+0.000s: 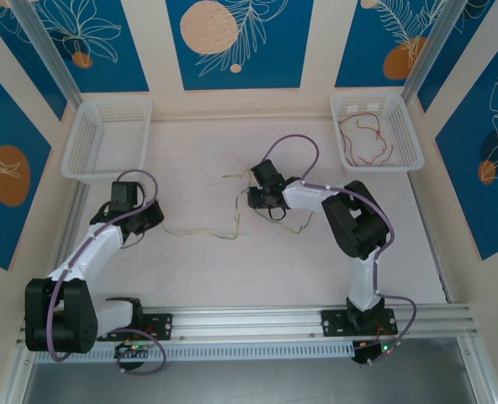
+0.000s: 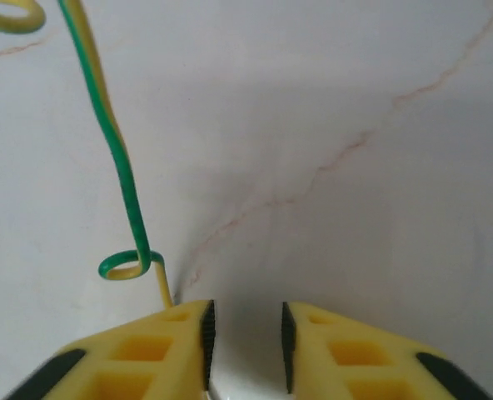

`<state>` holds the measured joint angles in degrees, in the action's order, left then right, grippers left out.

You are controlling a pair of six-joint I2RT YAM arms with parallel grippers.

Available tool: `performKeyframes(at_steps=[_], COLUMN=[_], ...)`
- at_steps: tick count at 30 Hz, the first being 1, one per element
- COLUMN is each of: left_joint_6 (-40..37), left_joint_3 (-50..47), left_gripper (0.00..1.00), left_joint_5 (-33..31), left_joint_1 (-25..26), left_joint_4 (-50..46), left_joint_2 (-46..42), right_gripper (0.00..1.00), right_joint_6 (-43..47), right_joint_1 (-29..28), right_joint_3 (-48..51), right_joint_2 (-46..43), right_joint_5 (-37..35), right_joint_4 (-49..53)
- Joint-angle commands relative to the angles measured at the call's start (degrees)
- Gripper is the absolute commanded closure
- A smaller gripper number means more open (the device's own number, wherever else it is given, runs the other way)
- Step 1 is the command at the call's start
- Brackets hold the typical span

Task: Untangle the cables

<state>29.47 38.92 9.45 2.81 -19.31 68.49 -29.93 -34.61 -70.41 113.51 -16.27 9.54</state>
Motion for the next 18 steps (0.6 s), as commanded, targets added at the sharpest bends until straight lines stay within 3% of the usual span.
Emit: performKeyframes(at_steps=[1, 5, 8, 13, 15, 18], left_joint_6=[-0.32, -0.55, -1.05, -1.78, -2.12, -2.61], left_joint_3=[-0.6, -0.95, -0.95, -0.64, -0.6, -0.02], left_gripper=[0.95, 0.79, 0.66, 0.58, 0.49, 0.47], left_joint_5=[1.03, 0.4, -0.16, -1.58, -1.77, -1.57], left_joint_1=[0.77, 0.75, 0.79, 0.75, 0.79, 0.91], left_joint_4=[-0.35, -0.34, -0.7, -1.84, -1.96, -2.17], left_joint_2=[-0.14, -0.49, -0.38, -0.18, -0.04, -0.05], right_gripper=[0.9, 1.0, 1.0, 1.0, 1.0, 1.0], right_joint_6=[-2.47, -1.22, 0.13, 2.18, 2.44, 3.42], right_joint_1=[-0.27, -0.26, -0.28, -0.28, -0.46, -0.78], right_joint_3=[-0.11, 2.63, 5.11, 10.94, 12.68, 16.23], right_joint_2=[0.48, -2.71, -6.59, -14.58, -17.79, -22.91], right_joint_5=[-2.58, -3.0, -4.14, -6.29, -7.54, -7.28], right_joint_4=[1.26, -0.01, 0.17, 0.72, 1.87, 1.18])
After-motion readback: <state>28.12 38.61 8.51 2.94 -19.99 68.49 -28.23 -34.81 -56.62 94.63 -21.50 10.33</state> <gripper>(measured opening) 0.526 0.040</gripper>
